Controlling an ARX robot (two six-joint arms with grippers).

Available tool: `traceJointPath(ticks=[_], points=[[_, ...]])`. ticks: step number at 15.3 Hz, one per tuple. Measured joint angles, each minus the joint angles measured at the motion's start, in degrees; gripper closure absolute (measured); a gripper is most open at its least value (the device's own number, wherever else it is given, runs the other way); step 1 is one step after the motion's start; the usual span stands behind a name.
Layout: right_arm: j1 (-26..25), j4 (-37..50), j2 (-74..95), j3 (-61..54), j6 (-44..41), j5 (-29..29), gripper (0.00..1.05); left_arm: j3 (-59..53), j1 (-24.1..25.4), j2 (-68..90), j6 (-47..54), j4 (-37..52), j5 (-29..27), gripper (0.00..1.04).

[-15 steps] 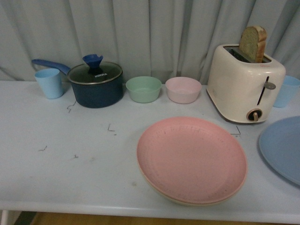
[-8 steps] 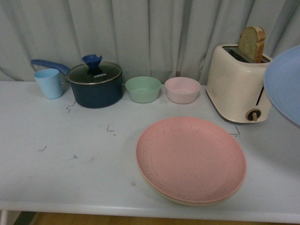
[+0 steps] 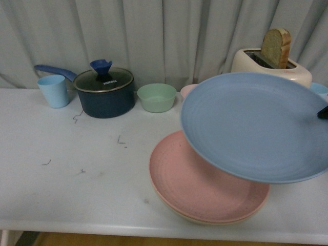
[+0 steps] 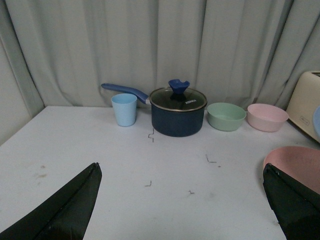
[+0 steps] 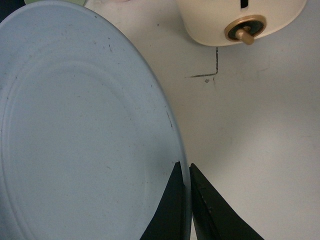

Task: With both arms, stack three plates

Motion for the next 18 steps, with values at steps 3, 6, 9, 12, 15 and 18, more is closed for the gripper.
traceJointPath(ticks=[3,6,9,12,15,18], points=[[1.99,4.72,4.22,-0.15,2.95,0.2,1.02,0.0,0.02,0.0,0.0,0.0,0.02,0.07],[3.78,8.02,8.39,-0.9,4.66,0.24,1.02,0.0,0.02,0.0,0.0,0.0,0.0,0.07],[6.16,11.21,12.02,-1.84,5.25,1.18,1.02,0.0,0.02,0.0,0.0,0.0,0.0,0.07],[7.21,11.04,14.8,-1.16,5.73,3.08,1.02,0.0,0.02,0.0,0.0,0.0,0.0,0.07],[7.32,11.61,16.83,-0.31,7.02,4.13,0.86,0.0,0.0,0.0,0.0,0.0,0.02,0.07],[6.93,12.9,14.1,-1.4,7.69,2.38,0.51,0.0,0.02,0.0,0.0,0.0,0.02,0.07]])
